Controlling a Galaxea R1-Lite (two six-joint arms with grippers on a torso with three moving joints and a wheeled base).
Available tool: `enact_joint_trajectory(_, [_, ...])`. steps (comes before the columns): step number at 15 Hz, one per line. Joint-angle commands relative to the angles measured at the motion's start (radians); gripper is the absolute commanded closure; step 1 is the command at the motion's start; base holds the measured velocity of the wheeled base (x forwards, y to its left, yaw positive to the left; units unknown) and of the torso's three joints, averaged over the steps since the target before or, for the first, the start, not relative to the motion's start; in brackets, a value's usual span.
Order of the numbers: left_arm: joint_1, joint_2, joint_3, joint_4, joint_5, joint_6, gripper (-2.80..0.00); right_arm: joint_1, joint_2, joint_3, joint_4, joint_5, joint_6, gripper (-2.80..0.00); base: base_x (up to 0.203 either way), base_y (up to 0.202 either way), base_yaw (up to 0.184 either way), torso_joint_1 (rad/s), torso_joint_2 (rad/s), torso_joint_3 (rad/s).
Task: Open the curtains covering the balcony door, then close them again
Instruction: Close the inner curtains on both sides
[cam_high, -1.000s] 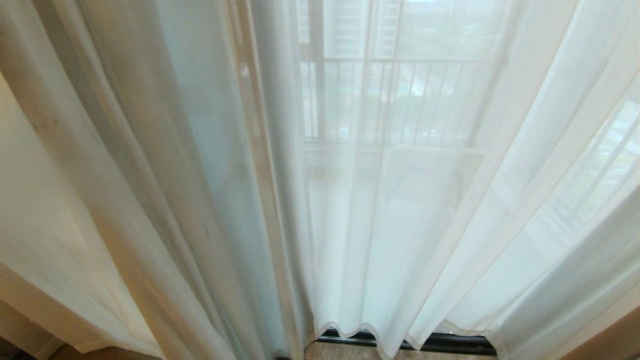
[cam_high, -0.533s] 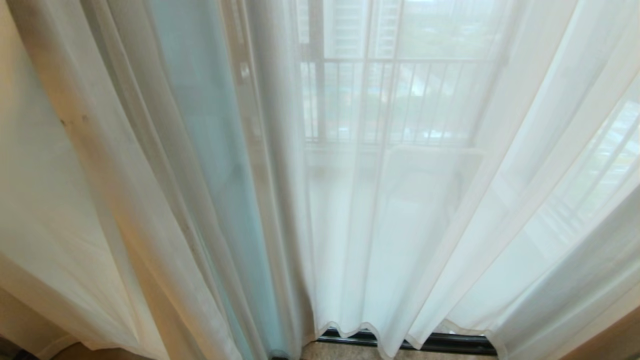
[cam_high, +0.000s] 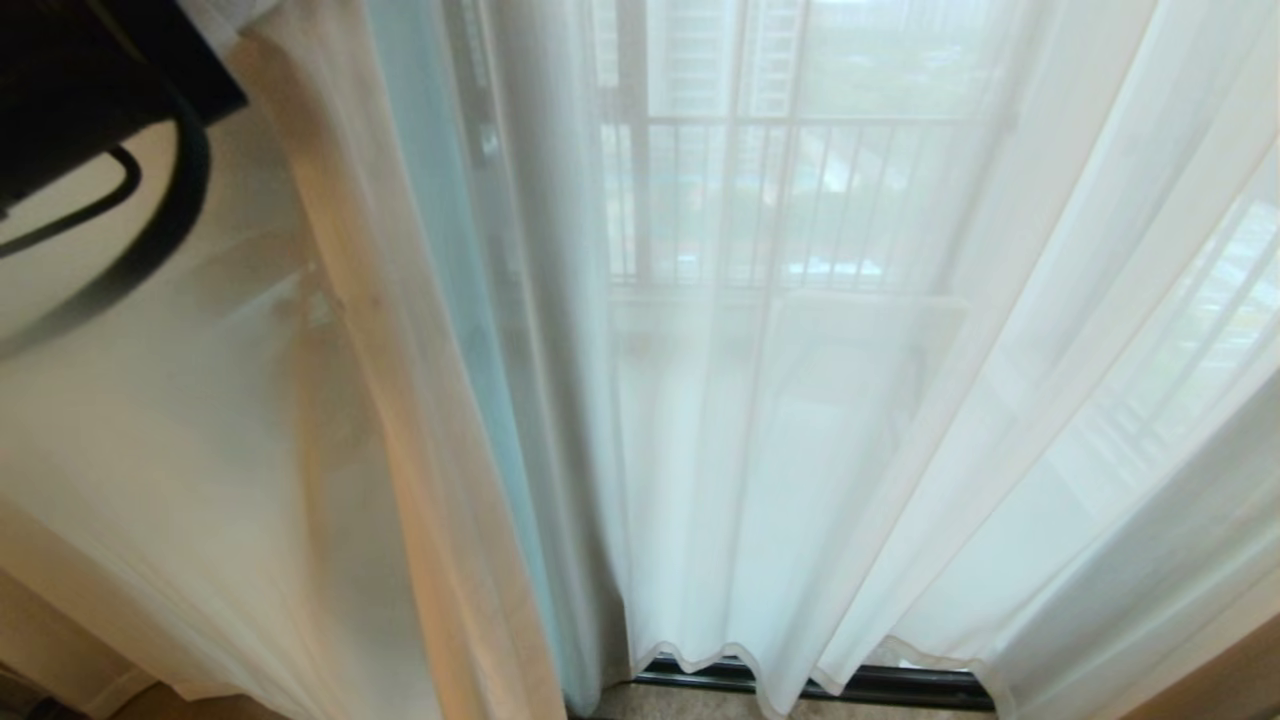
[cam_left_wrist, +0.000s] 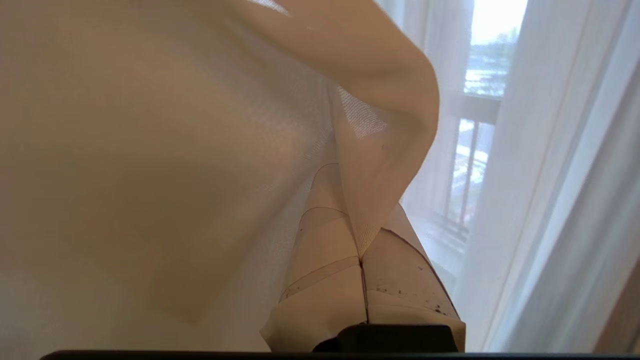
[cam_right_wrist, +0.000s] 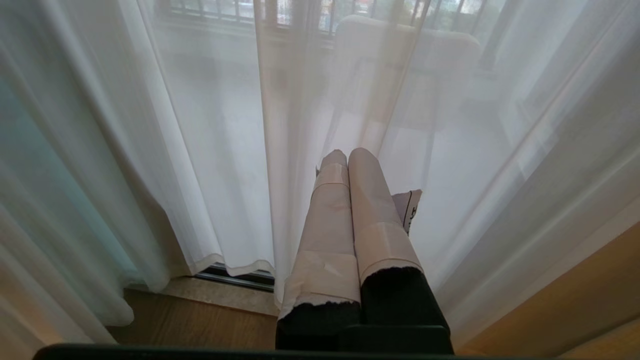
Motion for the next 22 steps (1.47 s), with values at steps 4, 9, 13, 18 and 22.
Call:
enact_joint_trajectory(4, [-0.114,0.171,-0.009,-0.016,0.039,0.008,0.00,0.000,0.000,0.000,0.000,0.001,-0.001,0.00,0.000,0.000,0.000,0.000,0.00,0.000])
enact_joint_trajectory(9, [-0.184,0.351,-0.083,-0.019,0.041,0.009,0.00,0.000,0.000,0.000,0.000,0.001,-0.001,0.00,0.000,0.000,0.000,0.000,0.00,0.000])
enact_joint_trajectory(13, [-0.185,0.465,-0.149,-0.074,0.087,0.027,0.00,0.000,0.000,0.000,0.000,0.001,-0.001,0.00,0.000,0.000,0.000,0.000,0.00,0.000])
enact_joint_trajectory(18, [-0.139,0.536,-0.145,-0.145,0.114,0.038,0.00,0.000,0.000,0.000,0.000,0.001,-0.001,0.00,0.000,0.000,0.000,0.000,0.00,0.000])
enact_joint_trajectory(22, [-0.105,0.569,-0.141,-0.146,0.148,0.055,0.00,0.000,0.000,0.000,0.000,0.001,-0.001,0.00,0.000,0.000,0.000,0.000,0.00,0.000])
